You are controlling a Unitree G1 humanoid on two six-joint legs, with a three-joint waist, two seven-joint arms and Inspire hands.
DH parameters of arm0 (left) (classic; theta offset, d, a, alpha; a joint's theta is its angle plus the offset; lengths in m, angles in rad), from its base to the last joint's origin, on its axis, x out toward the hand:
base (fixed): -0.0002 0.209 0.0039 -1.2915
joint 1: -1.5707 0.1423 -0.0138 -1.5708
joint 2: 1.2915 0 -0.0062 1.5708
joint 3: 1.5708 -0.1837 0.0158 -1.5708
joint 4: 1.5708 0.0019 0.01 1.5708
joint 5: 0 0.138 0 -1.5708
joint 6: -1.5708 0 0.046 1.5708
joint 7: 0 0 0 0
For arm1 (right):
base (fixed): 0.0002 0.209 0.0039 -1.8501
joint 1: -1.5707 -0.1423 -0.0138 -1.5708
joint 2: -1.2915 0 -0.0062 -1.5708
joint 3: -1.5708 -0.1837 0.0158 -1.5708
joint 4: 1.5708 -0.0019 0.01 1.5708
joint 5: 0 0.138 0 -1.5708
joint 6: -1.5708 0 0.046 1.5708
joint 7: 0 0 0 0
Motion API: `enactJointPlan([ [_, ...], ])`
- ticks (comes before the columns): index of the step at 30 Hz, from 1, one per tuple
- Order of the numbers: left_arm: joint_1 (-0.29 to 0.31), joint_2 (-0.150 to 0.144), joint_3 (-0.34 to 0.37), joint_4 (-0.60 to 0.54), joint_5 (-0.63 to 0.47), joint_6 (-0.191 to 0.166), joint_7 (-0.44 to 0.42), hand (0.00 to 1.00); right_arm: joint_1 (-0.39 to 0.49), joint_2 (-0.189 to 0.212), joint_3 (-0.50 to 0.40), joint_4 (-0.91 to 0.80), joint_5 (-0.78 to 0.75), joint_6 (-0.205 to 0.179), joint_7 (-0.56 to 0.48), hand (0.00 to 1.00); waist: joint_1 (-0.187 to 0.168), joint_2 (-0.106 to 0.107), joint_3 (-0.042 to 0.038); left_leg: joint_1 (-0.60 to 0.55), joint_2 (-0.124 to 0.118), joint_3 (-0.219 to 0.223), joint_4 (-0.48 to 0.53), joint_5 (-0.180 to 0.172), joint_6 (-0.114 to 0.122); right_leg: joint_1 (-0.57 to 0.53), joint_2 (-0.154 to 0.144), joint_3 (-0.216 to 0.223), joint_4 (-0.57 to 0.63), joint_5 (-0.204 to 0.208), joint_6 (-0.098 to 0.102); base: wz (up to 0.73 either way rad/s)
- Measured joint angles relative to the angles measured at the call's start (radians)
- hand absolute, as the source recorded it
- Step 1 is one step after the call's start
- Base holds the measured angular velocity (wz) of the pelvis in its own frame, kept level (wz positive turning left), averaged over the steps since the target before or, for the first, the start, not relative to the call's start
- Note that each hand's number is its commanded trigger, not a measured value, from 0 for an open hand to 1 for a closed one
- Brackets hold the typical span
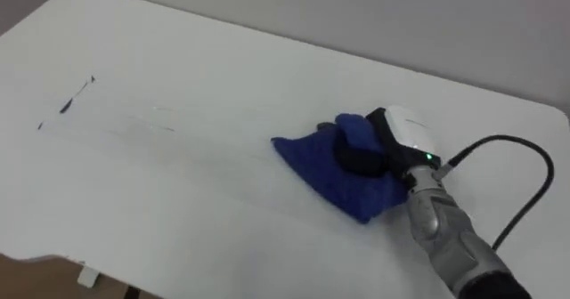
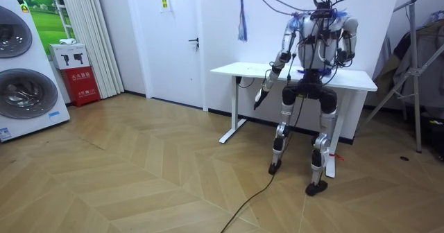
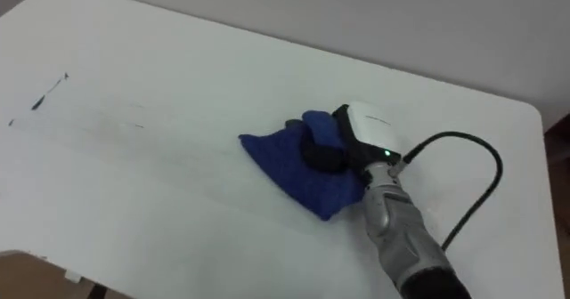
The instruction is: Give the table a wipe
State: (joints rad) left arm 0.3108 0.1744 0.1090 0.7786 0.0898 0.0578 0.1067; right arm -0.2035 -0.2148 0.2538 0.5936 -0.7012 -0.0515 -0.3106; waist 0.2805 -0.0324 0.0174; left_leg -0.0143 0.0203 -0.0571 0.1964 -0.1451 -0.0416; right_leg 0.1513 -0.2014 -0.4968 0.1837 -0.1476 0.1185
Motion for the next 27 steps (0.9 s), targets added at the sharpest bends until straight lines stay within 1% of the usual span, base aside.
enactJointPlan([
  [1,-0.011,0.0,-0.001,-0.001,0.0,-0.005,0.0,0.0,-0.001,0.0,0.0,0.006,0.0,-0.003,-0.004,1.0,-0.008,0.004,-0.0015,0.003,0.0,0.0,0.0,0.0,0.0,0.003,0.0,0.002,0.0,-0.003,0.004,0.0],
  [3,-0.03,-0.001,-0.004,-0.011,0.0,-0.018,0.0,0.0,-0.005,0.0,0.0,0.018,0.0,-0.003,-0.006,1.0,-0.011,0.001,-0.0037,0.005,0.0,0.002,-0.001,0.0,0.0,0.004,0.0,0.002,0.0,-0.009,0.013,-0.03],
  [4,-0.043,-0.006,-0.007,-0.012,0.0,-0.021,0.001,0.0,-0.009,0.003,0.009,0.024,0.0,0.004,-0.005,1.0,-0.003,-0.003,-0.0061,0.01,0.0,0.005,-0.007,0.001,-0.001,0.005,0.0,0.006,-0.001,-0.011,0.016,-0.09],
  [5,-0.051,-0.007,-0.013,-0.011,-0.006,-0.022,0.002,0.0,-0.011,0.005,0.016,0.025,0.004,0.011,-0.004,1.0,0.001,-0.004,-0.0068,0.013,0.001,0.008,-0.008,0.002,-0.001,0.006,0.0,0.008,-0.002,-0.011,0.016,-0.17],
  [7,-0.059,-0.018,-0.039,-0.014,-0.019,-0.023,0.008,0.0,-0.038,0.013,0.053,0.023,0.006,0.051,0.016,1.0,0.016,-0.009,-0.0098,0.021,0.004,0.032,-0.009,0.002,-0.001,0.005,0.0,0.021,-0.002,-0.011,0.016,-0.29],
  [9,-0.064,-0.033,-0.048,-0.011,-0.019,-0.023,0.02,0.0,-0.059,0.025,0.089,0.017,-0.002,0.078,0.035,1.0,0.031,-0.015,-0.0097,0.023,0.006,0.049,-0.009,0.002,-0.001,0.0,0.0,0.035,-0.004,-0.01,0.016,-0.29],
  [10,-0.063,-0.034,-0.058,-0.009,-0.02,-0.023,0.02,0.0,-0.075,0.03,0.12,0.012,-0.012,0.093,0.048,1.0,0.033,-0.019,-0.011,0.024,0.007,0.054,-0.01,0.002,-0.001,-0.002,0.0,0.039,-0.005,-0.01,0.015,-0.21],
  [12,-0.066,-0.035,-0.061,-0.009,-0.02,-0.023,0.02,0.0,-0.099,0.027,0.157,0.008,-0.016,0.101,0.079,1.0,0.048,-0.023,-0.0097,0.026,0.01,0.064,-0.011,0.002,-0.001,-0.012,0.001,0.046,-0.005,-0.009,0.014,-0.14],
  [13,-0.068,-0.036,-0.066,-0.01,-0.019,-0.023,0.02,0.0,-0.111,0.036,0.168,0.008,-0.016,0.107,0.097,1.0,0.058,-0.025,-0.0086,0.026,0.01,0.067,-0.012,0.002,-0.001,-0.014,0.001,0.048,-0.005,-0.009,0.013,-0.09],
  [16,-0.064,-0.036,-0.069,-0.01,-0.019,-0.021,0.02,0.0,-0.116,0.062,0.169,0.006,-0.018,0.114,0.11,1.0,0.071,-0.032,-0.0059,0.023,0.009,0.065,-0.012,0.002,-0.001,-0.013,0.001,0.048,-0.011,-0.008,0.011,0.0],
  [17,-0.062,-0.036,-0.07,-0.01,-0.018,-0.02,0.019,0.0,-0.116,0.062,0.168,0.005,-0.018,0.114,0.11,1.0,0.073,-0.031,-0.0052,0.022,0.009,0.065,-0.011,0.002,-0.001,-0.014,0.001,0.048,-0.013,-0.007,0.01,0.08],
  [18,-0.056,-0.035,-0.07,-0.011,-0.011,-0.02,0.019,0.0,-0.113,0.059,0.162,0.006,-0.018,0.112,0.106,1.0,0.069,-0.03,-0.0043,0.019,0.008,0.058,-0.011,0.002,-0.001,-0.012,0.001,0.038,-0.015,-0.007,0.009,0.14],
  [19,-0.048,-0.031,-0.07,-0.009,-0.011,-0.02,0.02,0.0,-0.103,0.058,0.154,0.015,-0.016,0.095,0.094,1.0,0.059,-0.028,-0.0031,0.02,0.008,0.051,-0.011,0.002,-0.001,-0.008,0.001,0.03,-0.015,-0.007,0.009,0.16],
  [21,-0.034,-0.029,-0.068,-0.007,-0.011,-0.02,0.021,0.0,-0.081,0.058,0.143,0.023,-0.009,0.064,0.061,0.24,0.054,-0.021,-0.0005,0.024,0.007,0.05,-0.014,0.002,-0.001,-0.003,0.002,0.027,-0.017,-0.007,0.01,0.08],
  [22,-0.024,-0.029,-0.068,-0.006,-0.019,-0.02,0.021,0.0,-0.064,0.057,0.127,0.022,-0.009,0.043,0.047,0.12,0.046,-0.015,0.0018,0.024,0.005,0.046,-0.014,0.002,-0.001,-0.001,0.002,0.025,-0.018,-0.007,0.01,0.09],
  [23,-0.02,-0.028,-0.068,-0.004,-0.021,-0.02,0.021,0.0,-0.055,0.058,0.116,0.021,-0.009,0.031,0.041,0.0,0.037,-0.012,0.0031,0.023,0.004,0.041,-0.013,0.002,-0.001,0.003,0.002,0.023,-0.019,-0.007,0.01,0.2],
  [24,-0.005,-0.024,-0.068,0.0,-0.021,-0.02,0.022,0.0,-0.035,0.058,0.106,0.018,-0.004,0.015,0.029,0.0,0.019,-0.01,0.0007,0.023,0.002,0.033,-0.013,0.002,-0.001,0.008,0.002,0.024,-0.018,-0.007,0.01,0.17],
  [25,0.006,-0.022,-0.061,0.003,-0.017,-0.019,0.022,0.0,-0.014,0.058,0.087,0.009,-0.004,-0.001,0.026,0.0,0.01,-0.007,-0.001,0.024,0.002,0.033,-0.013,0.002,-0.001,0.008,0.001,0.024,-0.018,-0.007,0.01,0.12],
  [27,0.02,-0.023,-0.047,0.005,-0.01,-0.018,0.023,0.0,0.022,0.052,0.068,-0.003,-0.021,-0.016,0.013,0.0,-0.005,-0.007,-0.0015,0.024,0.002,0.033,-0.013,0.002,-0.001,0.009,0.001,0.025,-0.018,-0.007,0.01,0.0],
])
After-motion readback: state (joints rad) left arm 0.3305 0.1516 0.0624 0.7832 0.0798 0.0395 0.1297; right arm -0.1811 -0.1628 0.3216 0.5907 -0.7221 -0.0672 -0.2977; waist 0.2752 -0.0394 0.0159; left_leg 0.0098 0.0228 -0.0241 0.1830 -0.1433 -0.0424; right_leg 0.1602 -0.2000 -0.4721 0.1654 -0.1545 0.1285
